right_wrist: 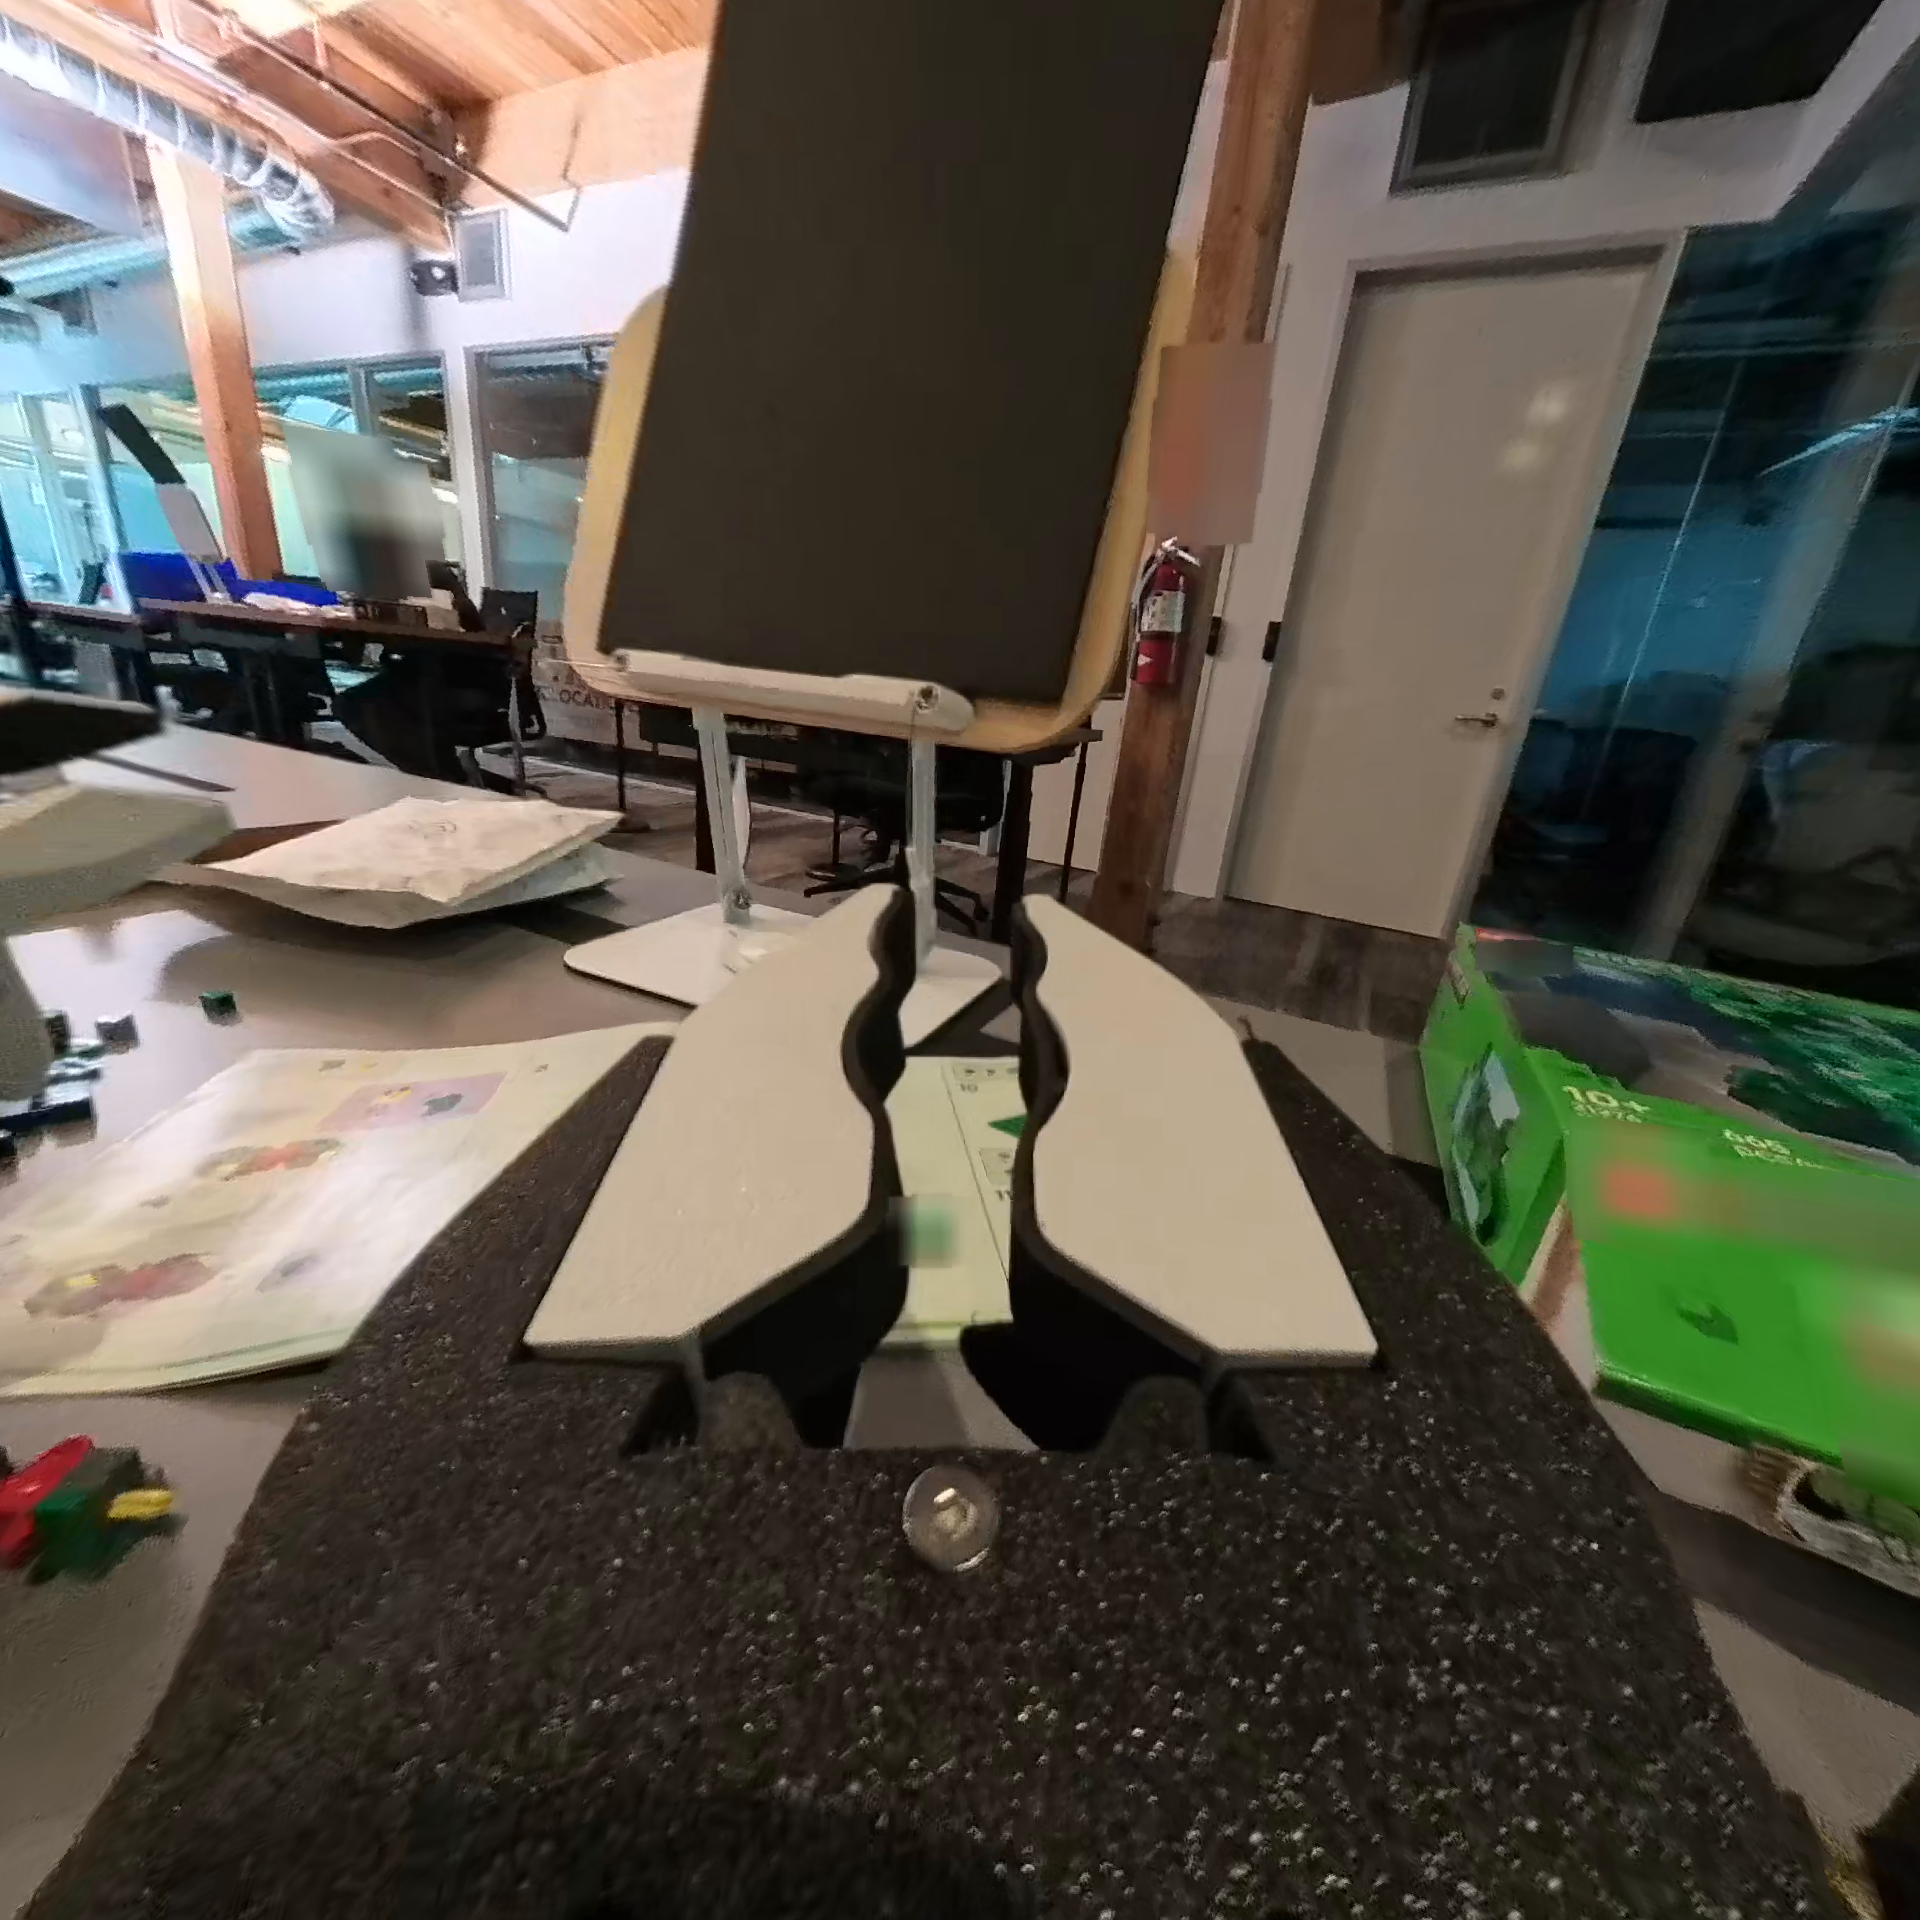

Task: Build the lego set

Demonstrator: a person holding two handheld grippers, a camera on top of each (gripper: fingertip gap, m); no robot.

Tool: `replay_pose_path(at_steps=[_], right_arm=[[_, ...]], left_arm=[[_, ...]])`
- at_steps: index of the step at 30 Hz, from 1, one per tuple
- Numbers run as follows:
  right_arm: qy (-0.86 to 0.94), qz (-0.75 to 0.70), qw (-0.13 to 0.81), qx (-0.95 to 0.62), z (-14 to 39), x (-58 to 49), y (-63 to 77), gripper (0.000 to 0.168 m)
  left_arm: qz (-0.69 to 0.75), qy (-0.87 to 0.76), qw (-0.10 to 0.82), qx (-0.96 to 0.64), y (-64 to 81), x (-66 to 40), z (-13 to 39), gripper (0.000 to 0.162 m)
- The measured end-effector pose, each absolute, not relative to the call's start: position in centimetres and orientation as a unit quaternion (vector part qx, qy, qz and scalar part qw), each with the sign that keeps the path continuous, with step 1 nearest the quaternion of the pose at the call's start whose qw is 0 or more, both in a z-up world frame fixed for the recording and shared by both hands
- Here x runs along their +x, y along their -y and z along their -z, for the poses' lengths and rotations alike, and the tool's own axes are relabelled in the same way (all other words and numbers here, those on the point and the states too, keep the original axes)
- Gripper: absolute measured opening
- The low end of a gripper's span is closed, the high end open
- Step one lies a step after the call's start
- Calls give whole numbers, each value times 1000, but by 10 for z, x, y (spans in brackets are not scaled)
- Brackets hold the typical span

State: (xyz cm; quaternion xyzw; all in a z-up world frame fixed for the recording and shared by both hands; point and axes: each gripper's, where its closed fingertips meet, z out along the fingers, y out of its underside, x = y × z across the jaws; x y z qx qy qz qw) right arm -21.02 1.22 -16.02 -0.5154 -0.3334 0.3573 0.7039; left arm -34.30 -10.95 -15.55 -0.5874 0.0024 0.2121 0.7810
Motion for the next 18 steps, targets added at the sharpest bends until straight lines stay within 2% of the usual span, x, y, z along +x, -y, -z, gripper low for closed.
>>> replay_pose_path(at_steps=[3, 8, 10, 13, 18], right_arm=[[360, -330, 715, -500, 163, -215, -6, 17], [397, -299, 709, -500, 172, -223, -2, 18], [363, -284, 723, -515, 169, -216, -10, 22], [321, -276, 730, -536, 167, -204, -21, 18], [339, -287, 728, -523, 165, -214, -11, 32]], left_arm=[[-177, 15, 800, -573, 115, -345, 150, 48], [-210, 14, 786, -582, 119, -354, 151, 47], [-204, 22, 794, -573, 120, -355, 149, 48], [-188, 27, 778, -599, 111, -356, 159, 53], [-231, 17, 770, -594, 117, -360, 154, 56]])
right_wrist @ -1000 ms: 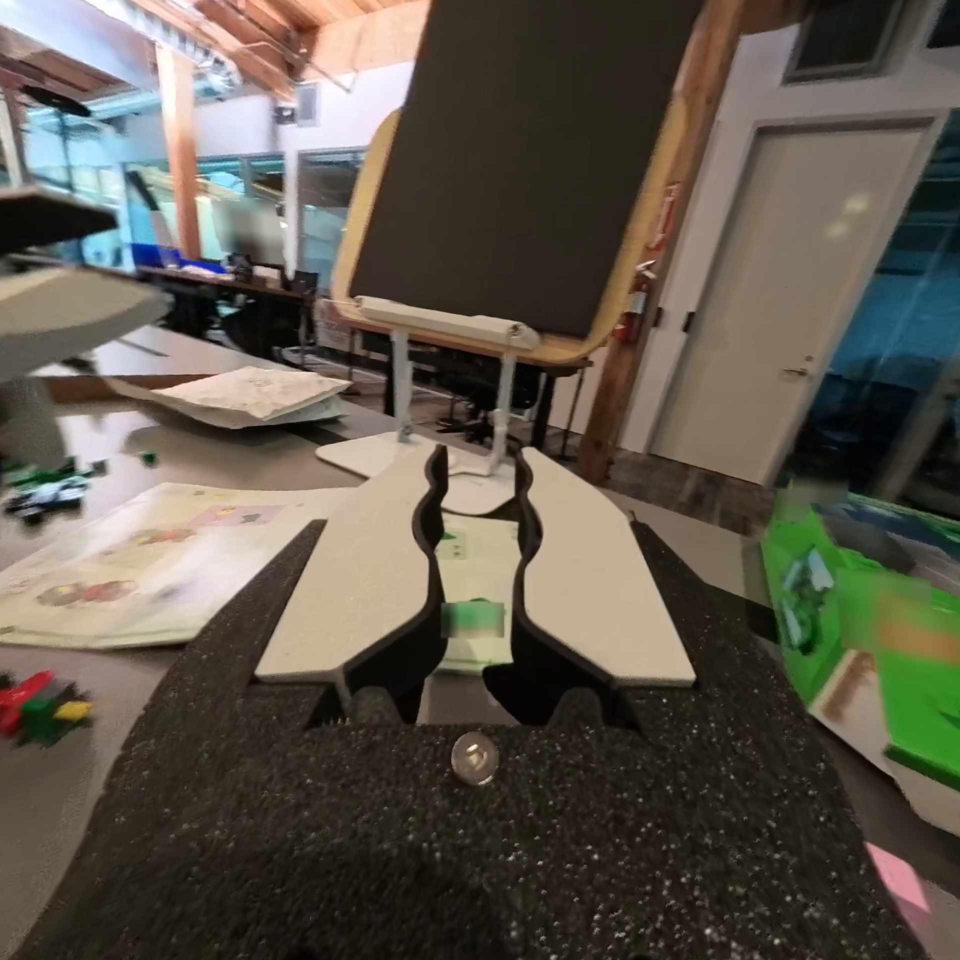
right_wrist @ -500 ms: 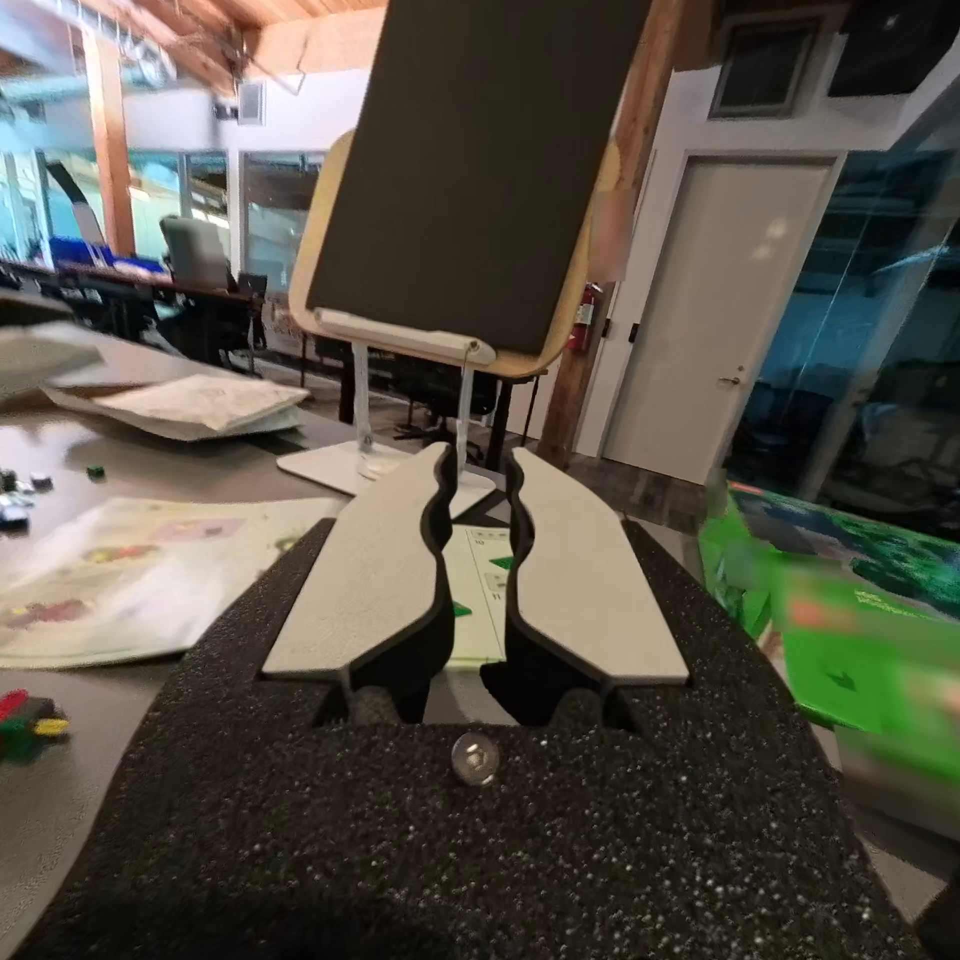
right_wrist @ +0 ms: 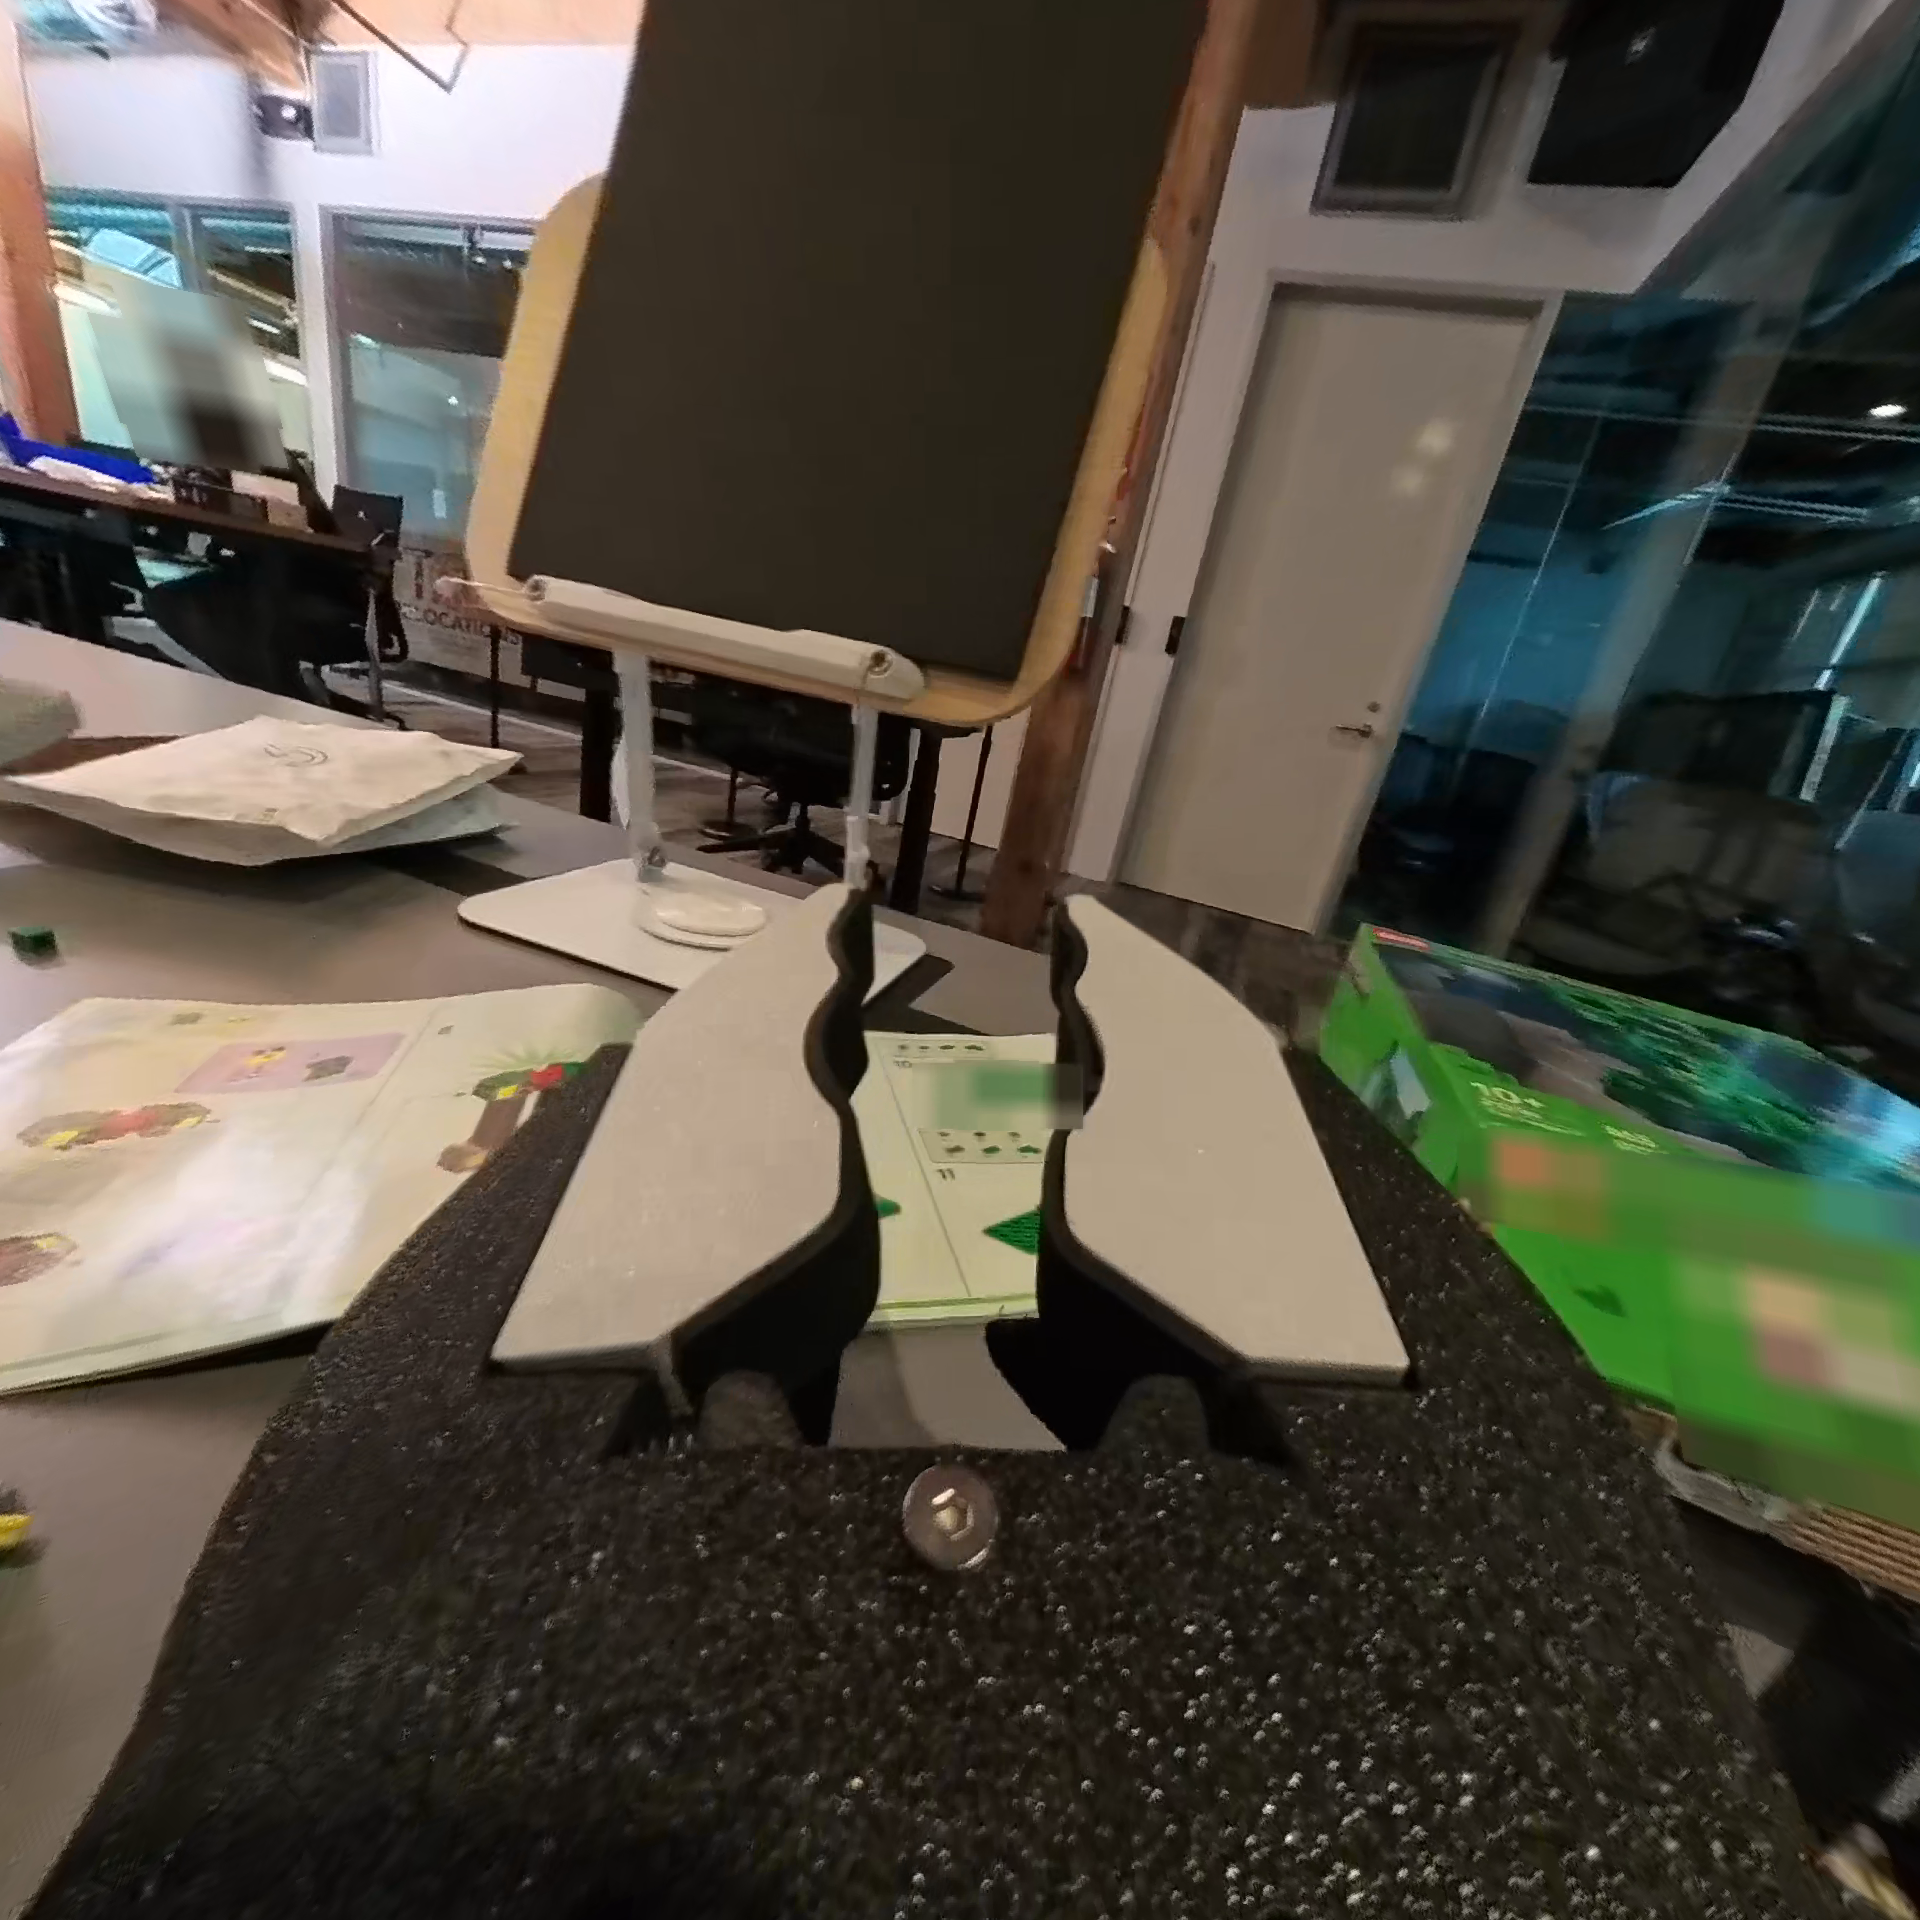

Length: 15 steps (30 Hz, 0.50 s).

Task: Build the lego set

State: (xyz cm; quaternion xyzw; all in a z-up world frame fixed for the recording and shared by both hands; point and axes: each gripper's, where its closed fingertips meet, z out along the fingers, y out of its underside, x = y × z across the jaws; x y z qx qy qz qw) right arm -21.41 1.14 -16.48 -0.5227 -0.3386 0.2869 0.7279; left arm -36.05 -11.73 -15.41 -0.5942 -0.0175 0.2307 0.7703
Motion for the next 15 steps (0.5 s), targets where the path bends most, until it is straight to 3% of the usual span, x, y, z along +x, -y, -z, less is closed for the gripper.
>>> replay_pose_path(at_steps=[5, 8, 12, 13, 15], right_arm=[[368, -216, 764, -483, 164, -207, -11, 19], [358, -256, 750, -494, 167, -206, -12, 19], [358, -288, 747, -480, 163, -207, -6, 18], [359, -298, 747, -474, 161, -207, -3, 18], [372, -316, 745, -454, 159, -208, 8, 17]], left_arm=[[-313, 44, 769, -556, 141, -382, 142, 47], [-305, 98, 719, -616, 140, -407, 165, 44], [-300, 83, 728, -611, 145, -407, 155, 41], [-312, 83, 726, -607, 150, -409, 153, 46], [-299, 84, 734, -604, 159, -409, 153, 72]])
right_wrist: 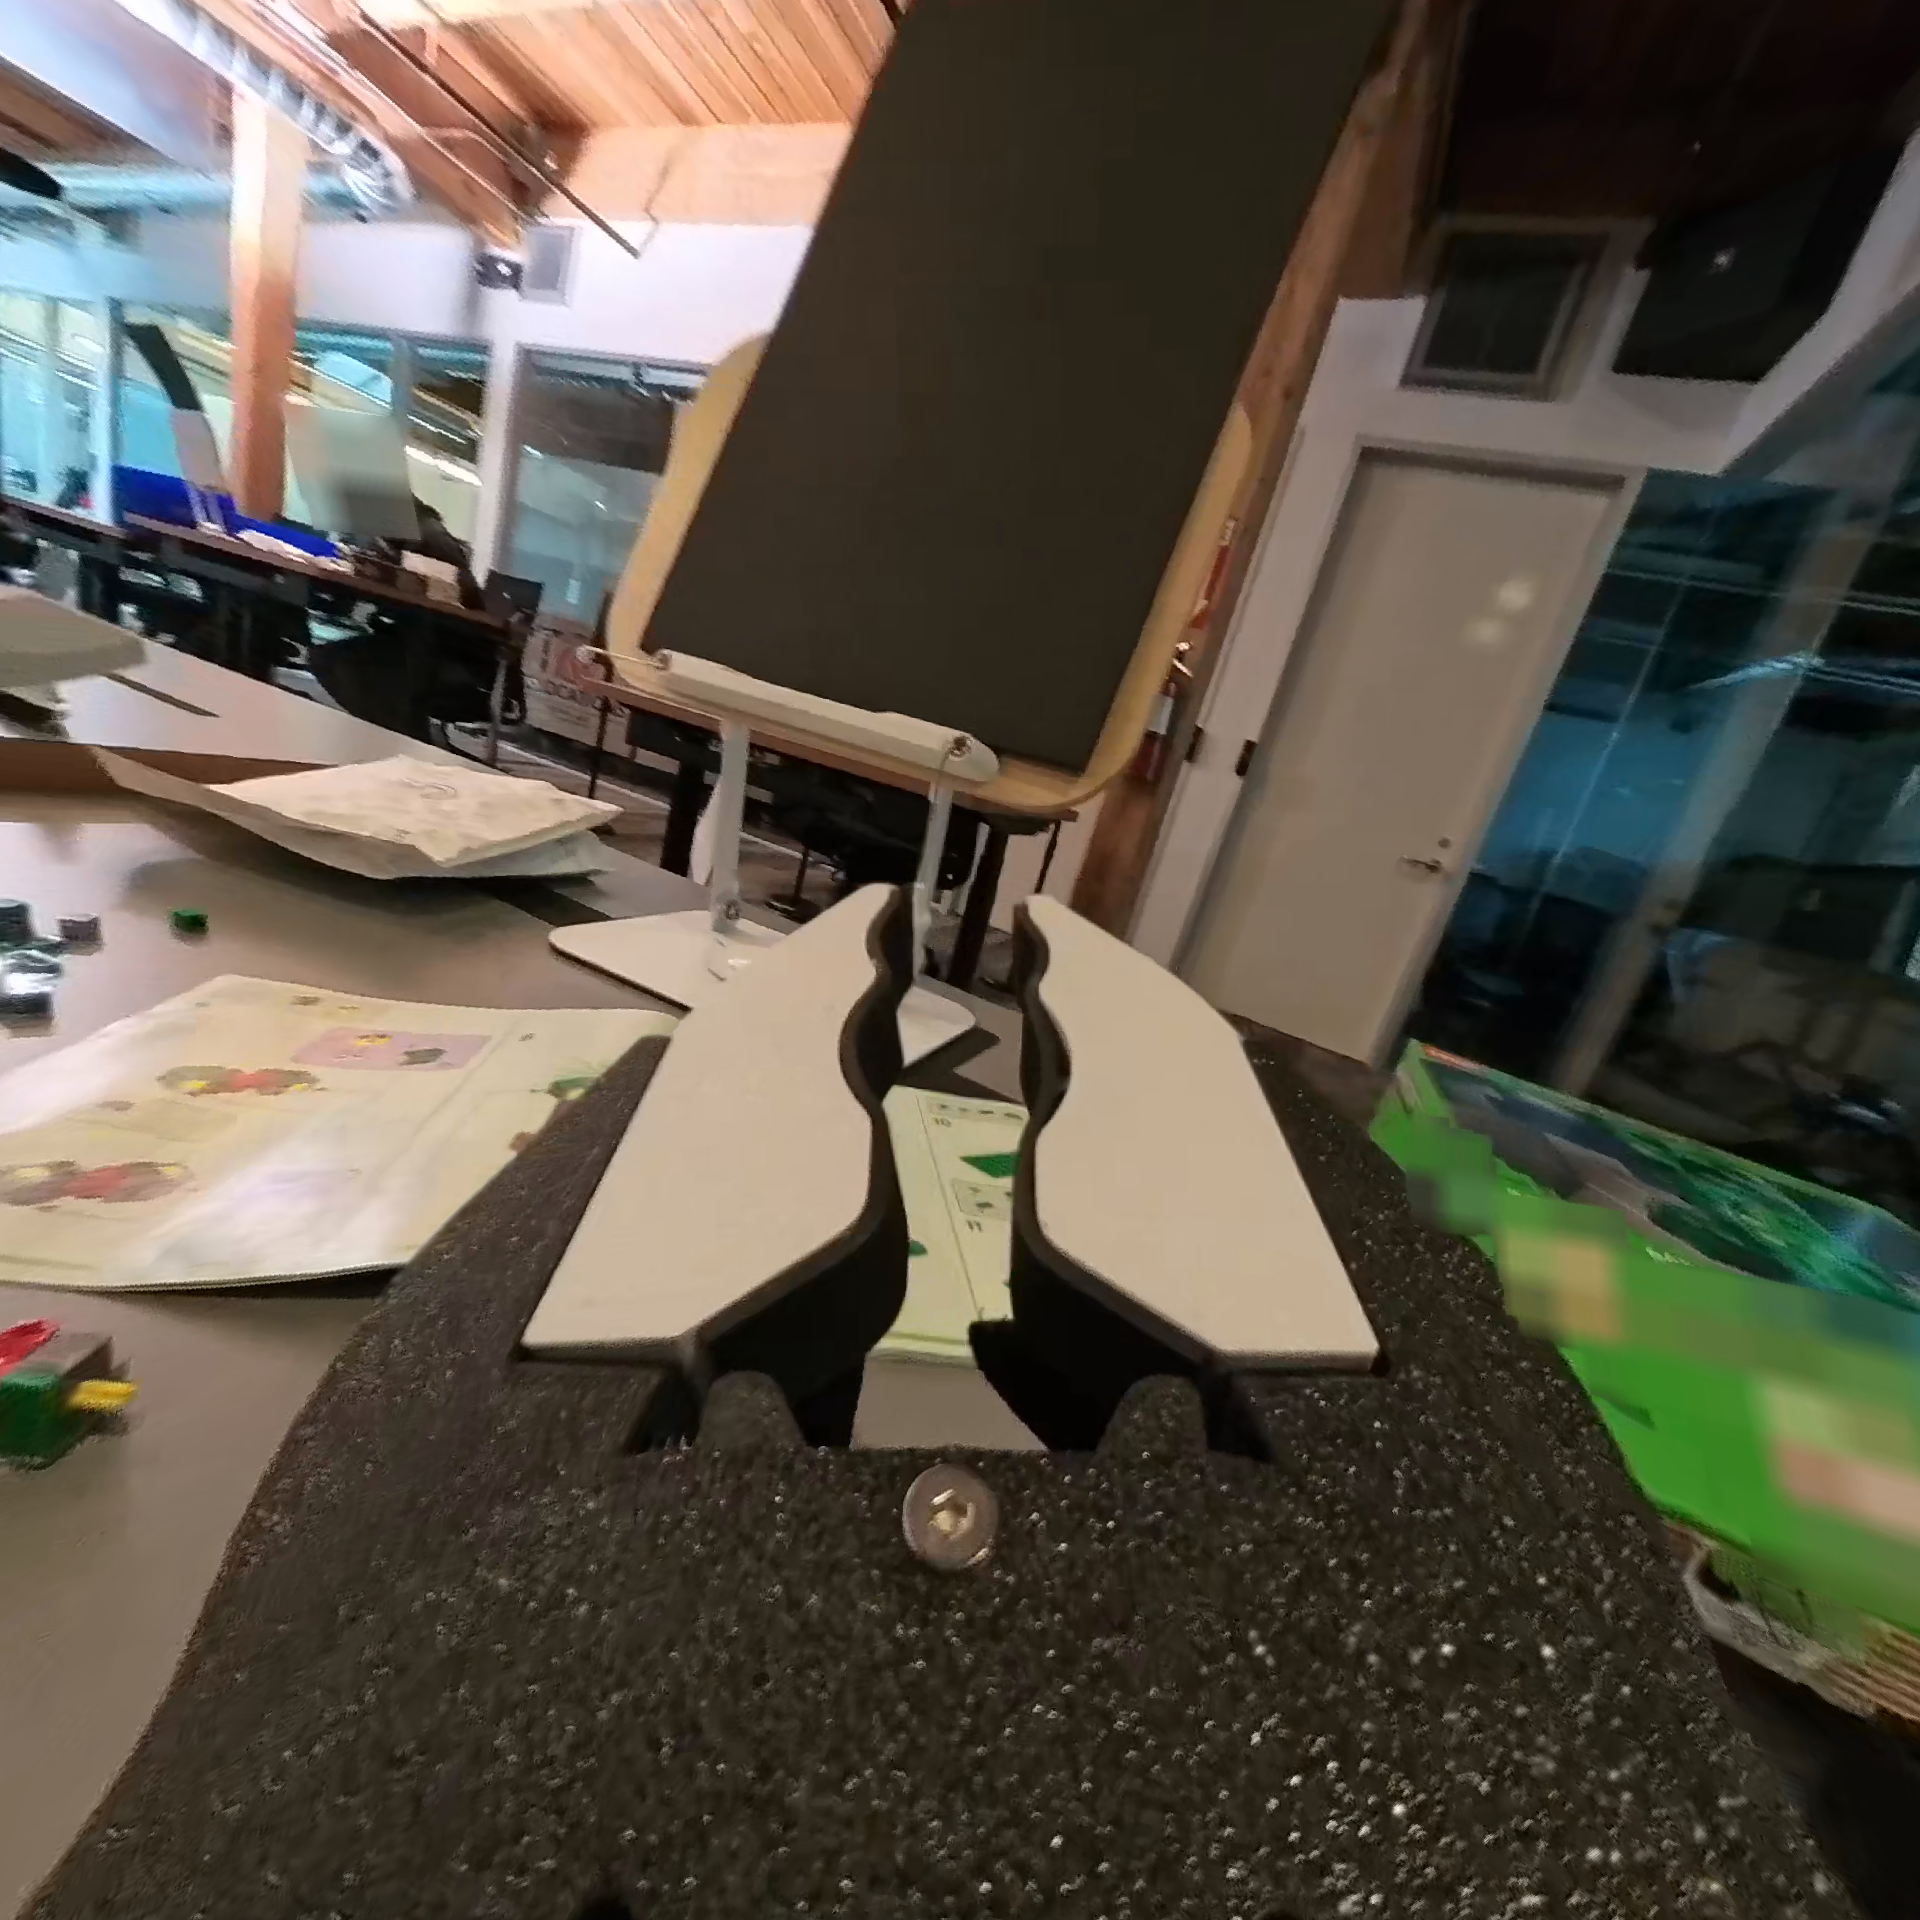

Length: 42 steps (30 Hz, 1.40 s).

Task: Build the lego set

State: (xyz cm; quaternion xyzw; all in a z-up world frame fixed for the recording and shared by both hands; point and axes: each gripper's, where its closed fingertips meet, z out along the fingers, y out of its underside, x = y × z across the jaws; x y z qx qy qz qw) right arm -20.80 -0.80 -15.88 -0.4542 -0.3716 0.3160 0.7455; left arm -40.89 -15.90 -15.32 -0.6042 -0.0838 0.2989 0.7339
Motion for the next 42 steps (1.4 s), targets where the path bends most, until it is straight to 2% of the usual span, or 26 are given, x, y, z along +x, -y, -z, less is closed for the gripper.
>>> replay_pose_path(at_steps=[3, 6, 8, 10, 15, 18, 31, 33, 35, 37, 42], right_arm=[[379, -332, 747, -433, 155, -208, 20, 17], [395, -352, 728, -436, 159, -209, 27, 18], [403, -360, 716, -442, 162, -210, 29, 16], [410, -351, 708, -455, 167, -212, 27, 6], [418, -354, 709, -444, 167, -212, 32, 3], [423, -359, 703, -445, 168, -216, 36, 2], [462, -396, 664, -435, 177, -233, 49, 0], [461, -420, 649, -436, 178, -233, 51, 0], [468, -438, 631, -437, 179, -234, 54, 0], [478, -443, 622, -434, 181, -236, 57, 0], [489, -426, 630, -426, 183, -239, 58, 0]], left_arm=[[-283, 73, 740, -606, 174, -401, 159, 90], [-325, 60, 741, -585, 201, -393, 155, 88], [-304, 73, 764, -564, 213, -388, 150, 86], [-253, 69, 790, -554, 214, -378, 148, 77], [-260, 62, 767, -583, 205, -376, 158, 68], [-259, 54, 769, -582, 207, -375, 158, 51], [-288, 39, 752, -592, 213, -376, 164, 39], [-301, 43, 748, -590, 213, -377, 164, 42], [-264, 92, 754, -594, 207, -375, 169, 36], [-201, 73, 749, -627, 190, -352, 180, 29], [-219, -9, 754, -619, 182, -319, 173, 22]])
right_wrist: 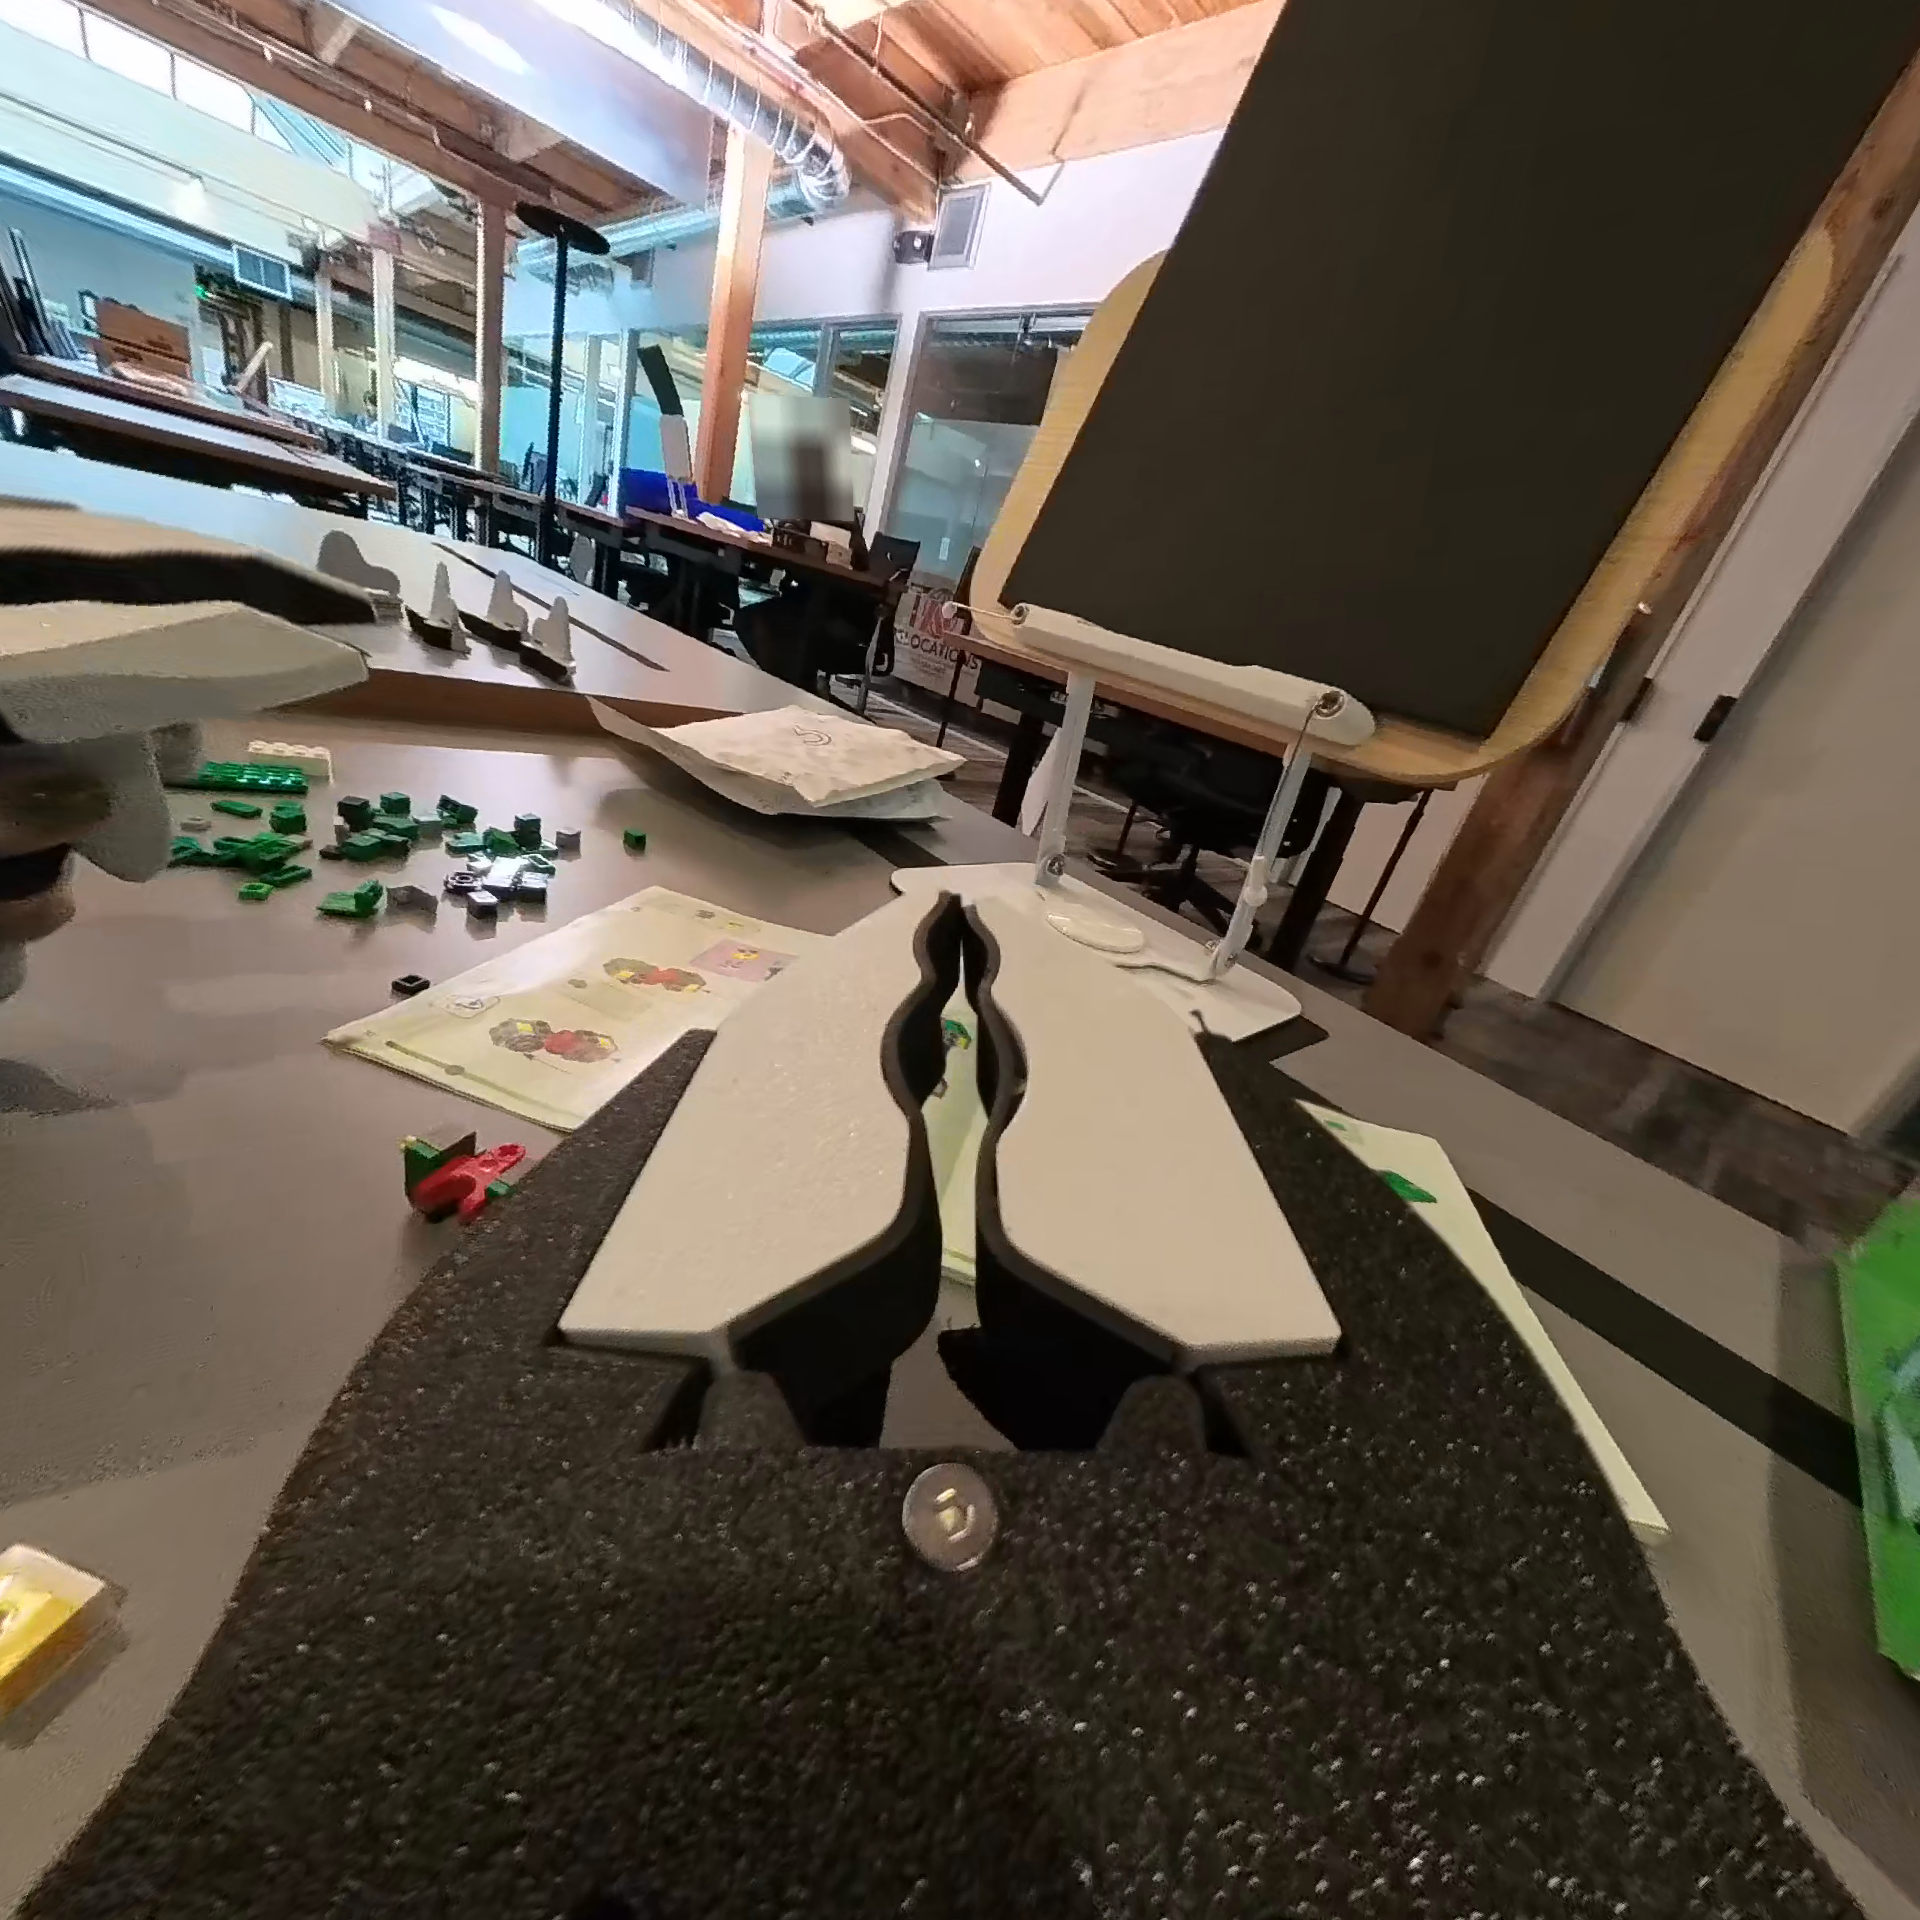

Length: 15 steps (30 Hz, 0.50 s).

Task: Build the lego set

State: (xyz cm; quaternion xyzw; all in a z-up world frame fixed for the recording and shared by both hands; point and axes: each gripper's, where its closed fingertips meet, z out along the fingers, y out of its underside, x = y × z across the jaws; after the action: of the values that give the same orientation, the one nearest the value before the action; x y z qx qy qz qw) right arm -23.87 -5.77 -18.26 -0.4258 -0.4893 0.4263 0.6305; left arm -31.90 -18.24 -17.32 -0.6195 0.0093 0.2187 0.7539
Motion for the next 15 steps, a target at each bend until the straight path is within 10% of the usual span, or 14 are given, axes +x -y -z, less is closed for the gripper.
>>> replay_pose_path(at_steps=[2, 15], right_arm=[[493, -424, 632, -421, 182, -239, 59, 0], [527, -406, 627, -405, 188, -245, 72, 0]], left_arm=[[-201, -46, 752, -626, 181, -307, 174, 0], [-99, -89, 748, -650, 201, -303, 186, 0]])
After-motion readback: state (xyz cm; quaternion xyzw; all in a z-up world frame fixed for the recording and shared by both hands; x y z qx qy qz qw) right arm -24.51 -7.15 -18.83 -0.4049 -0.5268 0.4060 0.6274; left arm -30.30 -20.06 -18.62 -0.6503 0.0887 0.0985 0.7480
